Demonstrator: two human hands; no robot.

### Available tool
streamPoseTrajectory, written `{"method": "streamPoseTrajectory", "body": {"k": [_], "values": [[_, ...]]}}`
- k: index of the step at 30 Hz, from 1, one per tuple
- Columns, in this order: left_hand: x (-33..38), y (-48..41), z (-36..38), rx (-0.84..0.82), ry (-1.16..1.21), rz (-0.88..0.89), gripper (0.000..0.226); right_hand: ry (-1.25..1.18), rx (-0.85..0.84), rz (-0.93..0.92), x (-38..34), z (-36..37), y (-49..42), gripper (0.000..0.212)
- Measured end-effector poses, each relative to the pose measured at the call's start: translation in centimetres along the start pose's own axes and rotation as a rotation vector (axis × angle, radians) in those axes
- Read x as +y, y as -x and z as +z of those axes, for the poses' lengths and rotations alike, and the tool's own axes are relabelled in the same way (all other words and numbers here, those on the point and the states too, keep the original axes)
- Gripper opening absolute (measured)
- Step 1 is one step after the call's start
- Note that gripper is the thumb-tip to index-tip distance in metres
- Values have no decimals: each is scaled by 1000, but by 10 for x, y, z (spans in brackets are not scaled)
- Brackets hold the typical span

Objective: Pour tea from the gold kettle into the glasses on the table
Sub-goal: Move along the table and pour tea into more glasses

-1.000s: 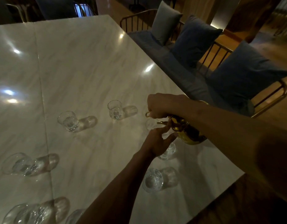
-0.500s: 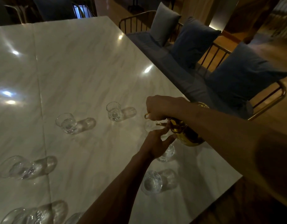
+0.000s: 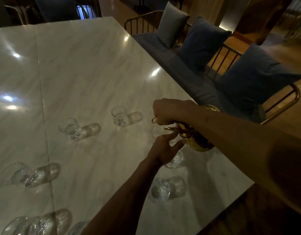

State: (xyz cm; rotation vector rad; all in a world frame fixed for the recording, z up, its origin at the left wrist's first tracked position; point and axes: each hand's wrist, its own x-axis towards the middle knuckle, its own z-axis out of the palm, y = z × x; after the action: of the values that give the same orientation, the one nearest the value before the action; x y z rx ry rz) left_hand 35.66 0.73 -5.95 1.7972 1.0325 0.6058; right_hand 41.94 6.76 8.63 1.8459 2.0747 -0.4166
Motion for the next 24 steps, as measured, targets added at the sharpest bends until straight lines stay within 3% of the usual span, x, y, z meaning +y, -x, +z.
{"method": "streamPoseTrajectory", "body": {"k": [19,24], "values": [[4,4,1,14,54,-23,51,21,0,-10,0,0,3,27],[7,2,1,16,27,-15,49,12,-6,-15,1,1,1,15]]}}
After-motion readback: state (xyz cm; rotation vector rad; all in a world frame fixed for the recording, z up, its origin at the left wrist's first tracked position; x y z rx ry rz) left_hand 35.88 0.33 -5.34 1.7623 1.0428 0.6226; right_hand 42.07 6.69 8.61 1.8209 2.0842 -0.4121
